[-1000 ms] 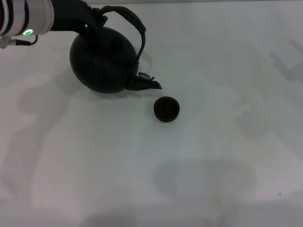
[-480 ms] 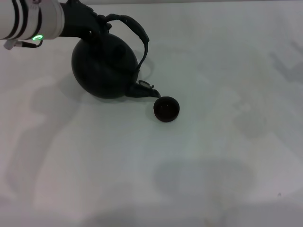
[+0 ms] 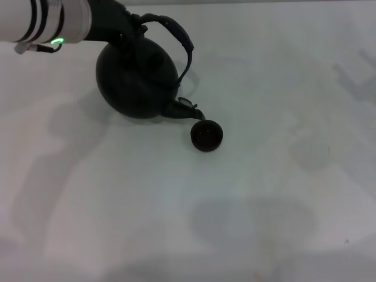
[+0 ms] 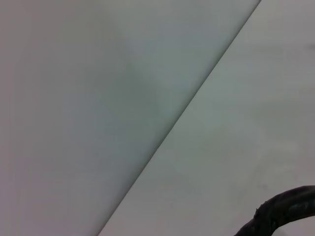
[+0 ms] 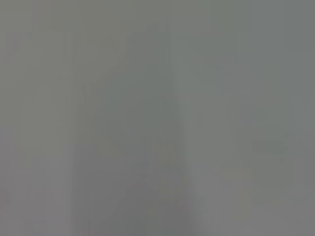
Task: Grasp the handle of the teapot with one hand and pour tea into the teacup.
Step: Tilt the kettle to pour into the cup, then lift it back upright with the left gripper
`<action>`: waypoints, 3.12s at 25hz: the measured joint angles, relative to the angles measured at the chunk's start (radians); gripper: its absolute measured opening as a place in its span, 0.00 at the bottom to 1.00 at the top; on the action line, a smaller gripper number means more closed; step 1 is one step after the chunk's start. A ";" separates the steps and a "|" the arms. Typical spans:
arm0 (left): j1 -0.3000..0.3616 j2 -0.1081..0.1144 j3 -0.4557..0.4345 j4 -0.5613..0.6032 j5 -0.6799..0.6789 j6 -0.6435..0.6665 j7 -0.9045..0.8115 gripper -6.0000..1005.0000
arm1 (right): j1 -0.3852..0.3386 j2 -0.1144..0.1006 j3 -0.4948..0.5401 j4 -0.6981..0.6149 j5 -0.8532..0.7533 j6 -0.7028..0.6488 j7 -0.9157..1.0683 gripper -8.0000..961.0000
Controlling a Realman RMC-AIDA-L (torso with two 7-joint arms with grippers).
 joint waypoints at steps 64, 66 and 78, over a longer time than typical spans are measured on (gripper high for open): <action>0.007 0.000 0.176 0.119 0.281 0.032 -0.120 0.13 | 0.017 0.000 0.008 0.022 0.003 -0.029 0.001 0.85; 0.004 0.000 0.181 0.123 0.283 0.031 -0.123 0.13 | 0.019 0.000 0.008 0.024 0.003 -0.034 -0.001 0.85; -0.016 -0.002 0.191 0.128 0.279 0.030 -0.142 0.13 | 0.021 0.000 0.008 0.028 0.003 -0.042 -0.008 0.85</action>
